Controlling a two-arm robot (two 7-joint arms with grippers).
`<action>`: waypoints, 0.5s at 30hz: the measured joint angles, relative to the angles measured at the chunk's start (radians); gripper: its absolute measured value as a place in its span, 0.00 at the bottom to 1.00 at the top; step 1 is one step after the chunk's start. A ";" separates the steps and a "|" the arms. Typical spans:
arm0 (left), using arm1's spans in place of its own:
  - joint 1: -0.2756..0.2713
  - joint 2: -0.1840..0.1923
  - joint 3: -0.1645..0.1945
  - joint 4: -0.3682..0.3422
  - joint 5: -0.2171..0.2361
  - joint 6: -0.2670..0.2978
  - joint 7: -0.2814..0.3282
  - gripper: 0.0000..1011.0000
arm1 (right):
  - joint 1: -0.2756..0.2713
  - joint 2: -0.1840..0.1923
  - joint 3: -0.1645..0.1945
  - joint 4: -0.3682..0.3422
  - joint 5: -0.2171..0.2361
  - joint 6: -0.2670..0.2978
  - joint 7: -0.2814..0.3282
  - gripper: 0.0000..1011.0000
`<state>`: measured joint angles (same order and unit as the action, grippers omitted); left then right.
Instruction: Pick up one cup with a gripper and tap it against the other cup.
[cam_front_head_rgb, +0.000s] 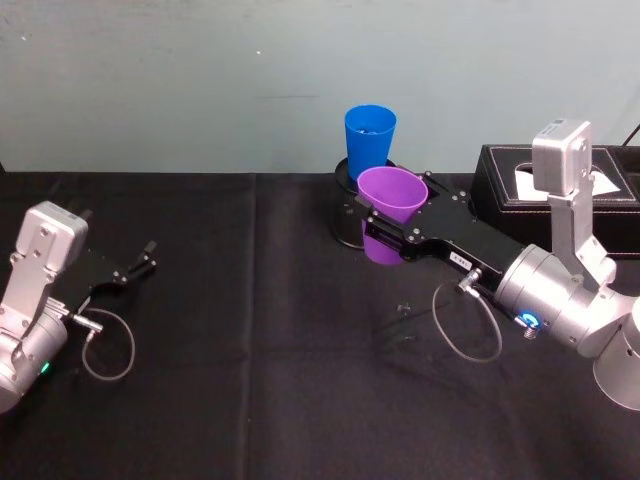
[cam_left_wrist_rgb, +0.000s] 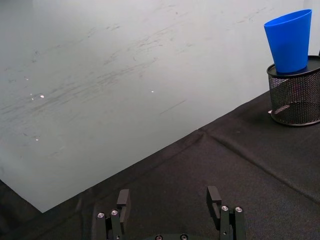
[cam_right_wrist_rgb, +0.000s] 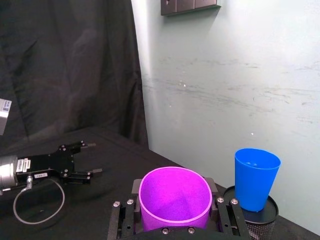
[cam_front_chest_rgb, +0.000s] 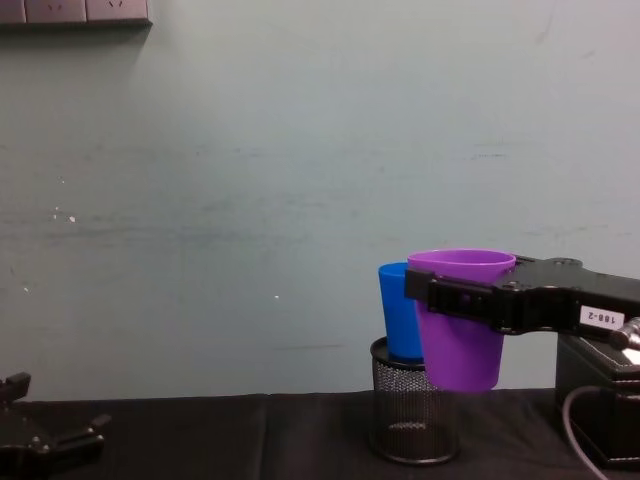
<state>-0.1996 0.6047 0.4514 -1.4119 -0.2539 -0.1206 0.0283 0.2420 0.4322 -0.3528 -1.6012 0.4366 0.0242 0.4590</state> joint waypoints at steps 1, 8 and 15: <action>0.000 0.000 0.000 0.000 0.000 0.000 0.000 0.99 | 0.000 0.000 0.000 0.000 0.000 0.000 0.000 0.73; 0.000 0.000 0.000 0.000 0.000 0.000 0.000 0.99 | 0.000 0.000 0.000 0.001 -0.001 -0.001 0.002 0.73; 0.000 0.000 0.000 0.000 0.000 0.000 0.000 0.99 | 0.000 0.000 0.000 0.001 -0.001 -0.001 0.002 0.73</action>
<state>-0.1995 0.6047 0.4514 -1.4120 -0.2539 -0.1205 0.0283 0.2420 0.4322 -0.3528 -1.6004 0.4361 0.0232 0.4611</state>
